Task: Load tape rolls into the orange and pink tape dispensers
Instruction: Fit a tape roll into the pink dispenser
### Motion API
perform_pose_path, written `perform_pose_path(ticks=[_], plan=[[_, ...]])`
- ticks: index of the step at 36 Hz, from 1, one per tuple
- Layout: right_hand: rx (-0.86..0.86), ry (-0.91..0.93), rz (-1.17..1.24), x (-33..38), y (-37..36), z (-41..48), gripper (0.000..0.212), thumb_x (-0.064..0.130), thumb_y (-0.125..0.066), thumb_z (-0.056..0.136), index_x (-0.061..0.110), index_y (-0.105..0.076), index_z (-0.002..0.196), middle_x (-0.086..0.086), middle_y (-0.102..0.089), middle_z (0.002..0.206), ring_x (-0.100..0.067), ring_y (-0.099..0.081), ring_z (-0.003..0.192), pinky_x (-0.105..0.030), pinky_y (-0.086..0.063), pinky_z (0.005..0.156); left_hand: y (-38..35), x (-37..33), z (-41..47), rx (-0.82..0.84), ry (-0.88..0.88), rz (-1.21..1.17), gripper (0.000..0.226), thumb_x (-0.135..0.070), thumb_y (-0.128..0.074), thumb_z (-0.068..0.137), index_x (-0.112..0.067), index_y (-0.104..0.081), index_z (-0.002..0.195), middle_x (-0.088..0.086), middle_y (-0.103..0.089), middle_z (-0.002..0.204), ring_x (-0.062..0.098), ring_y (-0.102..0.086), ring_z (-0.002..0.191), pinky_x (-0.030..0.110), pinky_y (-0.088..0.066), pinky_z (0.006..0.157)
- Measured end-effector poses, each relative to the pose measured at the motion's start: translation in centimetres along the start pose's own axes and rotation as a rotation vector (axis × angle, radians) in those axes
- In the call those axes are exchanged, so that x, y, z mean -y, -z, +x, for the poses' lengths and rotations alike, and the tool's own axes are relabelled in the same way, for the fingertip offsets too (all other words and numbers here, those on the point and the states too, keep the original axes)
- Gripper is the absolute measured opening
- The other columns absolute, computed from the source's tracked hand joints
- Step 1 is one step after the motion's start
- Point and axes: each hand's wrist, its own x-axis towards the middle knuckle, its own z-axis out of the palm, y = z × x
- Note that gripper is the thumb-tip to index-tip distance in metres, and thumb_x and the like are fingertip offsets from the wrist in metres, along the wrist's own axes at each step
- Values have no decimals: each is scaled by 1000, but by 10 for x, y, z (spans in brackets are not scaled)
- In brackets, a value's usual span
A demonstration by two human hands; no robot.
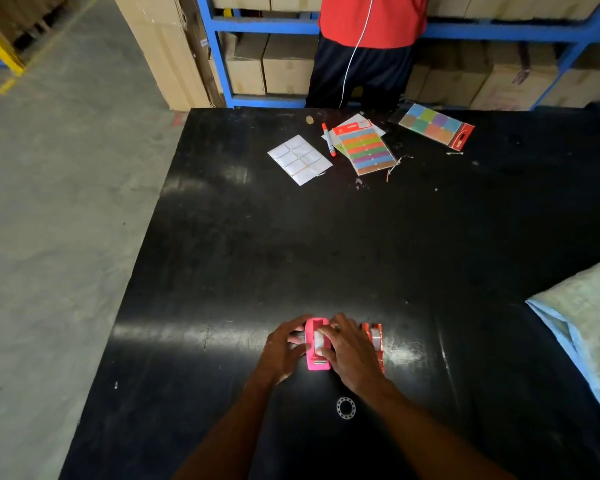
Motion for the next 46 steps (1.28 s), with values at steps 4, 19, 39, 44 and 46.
perform_pose_path(ticks=[4,19,39,44,46], plan=[[57,5,-67,6,5,2,37,36,-62,92,23,-58,127,-1,-51,131,-23,-51,117,-43,-46,98,1,1,0,2,-12,-11,54,-1,-73,79,-27,-61,124,1,-65,116,22,-68,93,31,-61,80],[198,66,26,8,21,14,35,25,-58,97,11,-53,128,-6,-47,128,-25,-59,110,-37,-53,88,-1,-6,0,30,54,-107,57,3,-71,79,-29,-61,124,3,-64,119,26,-66,100,38,-61,84],[244,42,-55,8,15,22,33,23,-54,99,10,-47,129,-10,-41,133,-28,-70,90,-38,-58,75,7,4,8,87,90,-190,58,12,-72,75,-20,-63,122,14,-59,116,22,-61,90,32,-62,76],[226,9,-112,17,14,22,43,26,-65,93,11,-51,130,-9,-46,132,-26,-67,99,-38,-57,82,7,4,7,95,84,-168,57,13,-69,77,-15,-60,126,14,-58,116,22,-61,91,28,-62,75],[190,18,-161,17,17,23,41,29,-69,90,13,-57,126,-8,-49,128,-26,-62,109,-41,-53,90,6,2,7,88,106,-196,58,18,-67,76,-15,-61,123,19,-57,117,26,-59,91,26,-62,72]])
